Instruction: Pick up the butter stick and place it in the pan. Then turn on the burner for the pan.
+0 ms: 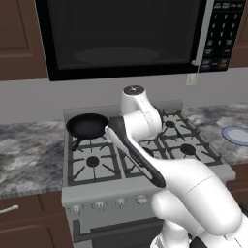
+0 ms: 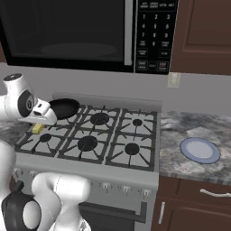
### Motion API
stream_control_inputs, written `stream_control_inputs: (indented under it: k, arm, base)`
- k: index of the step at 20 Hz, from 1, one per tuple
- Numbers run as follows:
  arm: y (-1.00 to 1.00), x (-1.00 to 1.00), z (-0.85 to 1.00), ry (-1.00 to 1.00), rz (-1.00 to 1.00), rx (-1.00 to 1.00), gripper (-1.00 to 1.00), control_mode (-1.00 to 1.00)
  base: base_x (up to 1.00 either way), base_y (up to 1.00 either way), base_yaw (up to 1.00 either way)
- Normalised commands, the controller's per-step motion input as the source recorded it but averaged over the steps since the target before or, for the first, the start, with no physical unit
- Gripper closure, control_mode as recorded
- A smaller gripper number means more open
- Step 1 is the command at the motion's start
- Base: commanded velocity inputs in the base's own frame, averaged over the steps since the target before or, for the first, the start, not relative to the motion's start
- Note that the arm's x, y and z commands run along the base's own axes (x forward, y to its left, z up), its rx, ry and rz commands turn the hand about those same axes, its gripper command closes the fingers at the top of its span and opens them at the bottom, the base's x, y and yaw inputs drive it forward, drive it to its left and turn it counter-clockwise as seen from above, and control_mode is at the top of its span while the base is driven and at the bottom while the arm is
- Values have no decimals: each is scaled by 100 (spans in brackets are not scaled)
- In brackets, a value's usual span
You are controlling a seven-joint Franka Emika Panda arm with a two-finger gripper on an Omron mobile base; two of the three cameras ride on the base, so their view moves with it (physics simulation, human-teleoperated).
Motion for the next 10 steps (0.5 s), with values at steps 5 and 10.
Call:
stream_control_inputs:
  k: [5, 10]
  arm:
    - [18, 44, -4, -1, 20, 4, 100, -100]
    - [21, 57, -9, 0, 13, 3, 100, -100]
  base:
    - [0, 0, 0]
    - [0, 0, 0]
